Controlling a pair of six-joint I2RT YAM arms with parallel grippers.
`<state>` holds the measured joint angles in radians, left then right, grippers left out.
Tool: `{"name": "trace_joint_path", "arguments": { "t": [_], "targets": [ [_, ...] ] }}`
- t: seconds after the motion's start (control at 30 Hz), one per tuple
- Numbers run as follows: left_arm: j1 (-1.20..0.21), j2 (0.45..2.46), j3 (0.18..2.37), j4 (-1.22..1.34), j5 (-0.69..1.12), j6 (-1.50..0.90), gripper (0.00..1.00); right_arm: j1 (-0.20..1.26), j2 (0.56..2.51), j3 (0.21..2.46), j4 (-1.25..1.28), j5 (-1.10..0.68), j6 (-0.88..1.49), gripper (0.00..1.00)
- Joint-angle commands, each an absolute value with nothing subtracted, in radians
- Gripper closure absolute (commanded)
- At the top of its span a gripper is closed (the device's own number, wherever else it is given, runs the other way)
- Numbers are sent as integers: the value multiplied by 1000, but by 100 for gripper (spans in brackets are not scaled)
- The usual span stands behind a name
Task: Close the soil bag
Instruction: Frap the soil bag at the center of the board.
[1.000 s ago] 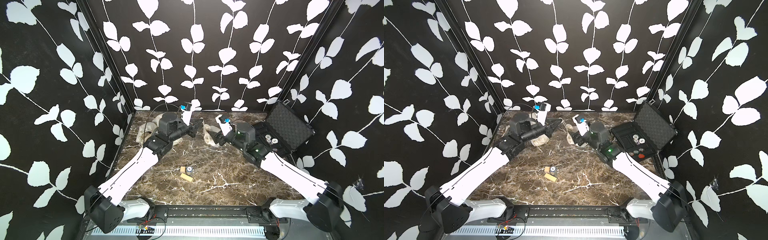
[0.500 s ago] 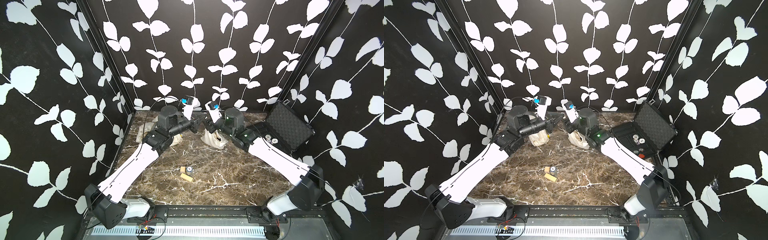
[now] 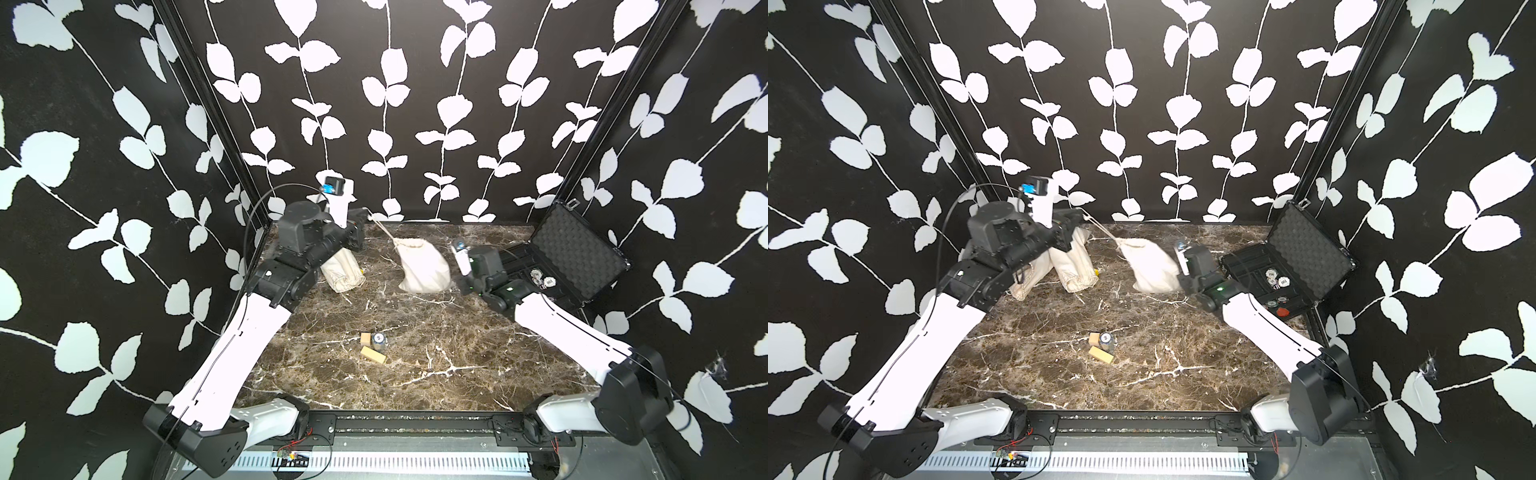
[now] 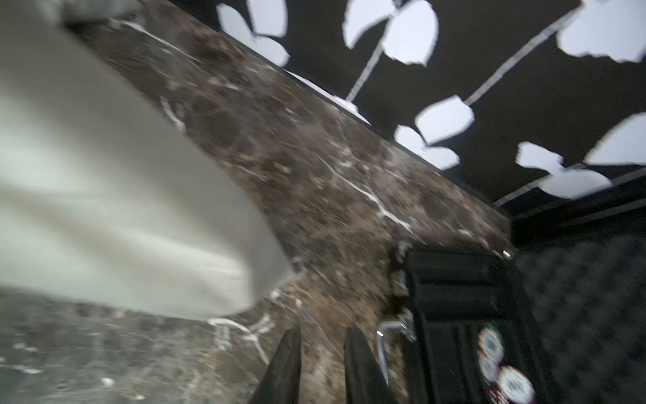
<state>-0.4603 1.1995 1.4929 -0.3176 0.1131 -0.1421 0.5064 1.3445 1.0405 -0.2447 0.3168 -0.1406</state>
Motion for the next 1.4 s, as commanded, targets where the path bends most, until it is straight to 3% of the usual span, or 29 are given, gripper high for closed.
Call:
{"name": "trace_joint_path", "arguments": {
  "t": [0.0,0.2,0.4,0.77,0.97,1.07,1.1,1.17,1.23,1.27,1.3,1.33,1.37],
  "targets": [
    [-445,1172,1594,-303,101,-136,100,511,1257,1151,-277,390,-232,80],
    [-445,1211,1621,-319,244,-171,100,503,1245,1234,-310,204,-220,84],
    [-446,1256,1564,-224,408,-254,100,583,1230,1143,-66,-69,-12,64],
    [-572,1436,1779,-238,528,-217,100,633,1381,1382,113,-390,162,17],
    [-613,1492,1789,-205,570,-237,100,633,1403,1386,150,-299,168,15],
    [-621,1499,1766,-177,589,-253,100,633,1408,1384,143,-268,159,23],
    [-621,1500,1759,-168,593,-257,100,633,1408,1385,137,-261,158,32],
    [-624,1495,1738,-155,630,-261,100,631,1400,1384,115,-226,154,65],
    [-623,1473,1708,-159,613,-245,100,628,1378,1365,98,-171,146,89],
    [-624,1456,1687,-165,565,-225,100,625,1366,1349,95,-146,143,99],
    [-623,1437,1665,-170,537,-208,100,620,1347,1332,95,-125,146,100],
    [-623,1419,1645,-174,513,-195,89,615,1328,1321,97,-113,152,100],
    [-623,1403,1625,-174,491,-173,71,611,1310,1287,100,-105,158,100]
  ]
}}
